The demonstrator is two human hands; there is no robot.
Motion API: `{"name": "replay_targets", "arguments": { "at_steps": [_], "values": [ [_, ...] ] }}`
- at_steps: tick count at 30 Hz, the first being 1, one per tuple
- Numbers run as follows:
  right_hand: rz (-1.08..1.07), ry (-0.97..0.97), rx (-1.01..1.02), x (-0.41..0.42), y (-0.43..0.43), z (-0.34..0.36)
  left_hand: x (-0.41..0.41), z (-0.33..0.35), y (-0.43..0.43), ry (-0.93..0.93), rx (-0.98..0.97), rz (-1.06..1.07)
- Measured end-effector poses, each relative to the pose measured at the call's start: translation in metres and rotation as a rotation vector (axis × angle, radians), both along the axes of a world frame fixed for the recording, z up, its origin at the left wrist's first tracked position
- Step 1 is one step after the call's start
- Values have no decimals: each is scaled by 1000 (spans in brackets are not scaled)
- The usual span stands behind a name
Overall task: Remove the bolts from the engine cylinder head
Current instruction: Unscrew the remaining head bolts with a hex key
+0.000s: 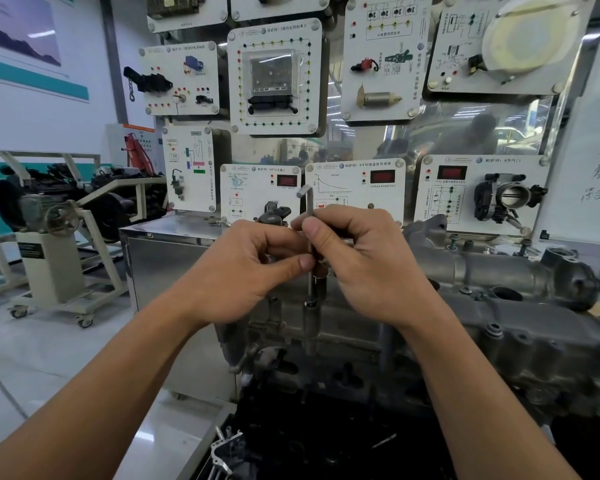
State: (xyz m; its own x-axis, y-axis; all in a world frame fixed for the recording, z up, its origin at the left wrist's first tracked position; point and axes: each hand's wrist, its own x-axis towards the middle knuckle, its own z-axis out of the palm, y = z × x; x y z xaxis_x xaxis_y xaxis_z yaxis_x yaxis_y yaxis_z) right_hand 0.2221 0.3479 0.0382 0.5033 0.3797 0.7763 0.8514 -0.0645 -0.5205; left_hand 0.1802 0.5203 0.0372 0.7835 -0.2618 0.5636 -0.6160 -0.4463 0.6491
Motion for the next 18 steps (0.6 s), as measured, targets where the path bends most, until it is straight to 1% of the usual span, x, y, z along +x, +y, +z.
{"name": "replay_targets", "arguments": {
  "at_steps": [5, 11, 14, 18],
  "values": [
    [-19, -15, 71, -1, -1, 1, 3, -2, -6, -39, -63, 38],
    [10, 51, 208, -2, 2, 0, 3, -2, -8, -56, -82, 25],
    [9, 47, 178, -1, 2, 1, 2, -2, -7, -57, -68, 38],
    [-2, 15, 63, -3, 1, 2, -1, 0, -3, -49, 32, 3]
  ]
}}
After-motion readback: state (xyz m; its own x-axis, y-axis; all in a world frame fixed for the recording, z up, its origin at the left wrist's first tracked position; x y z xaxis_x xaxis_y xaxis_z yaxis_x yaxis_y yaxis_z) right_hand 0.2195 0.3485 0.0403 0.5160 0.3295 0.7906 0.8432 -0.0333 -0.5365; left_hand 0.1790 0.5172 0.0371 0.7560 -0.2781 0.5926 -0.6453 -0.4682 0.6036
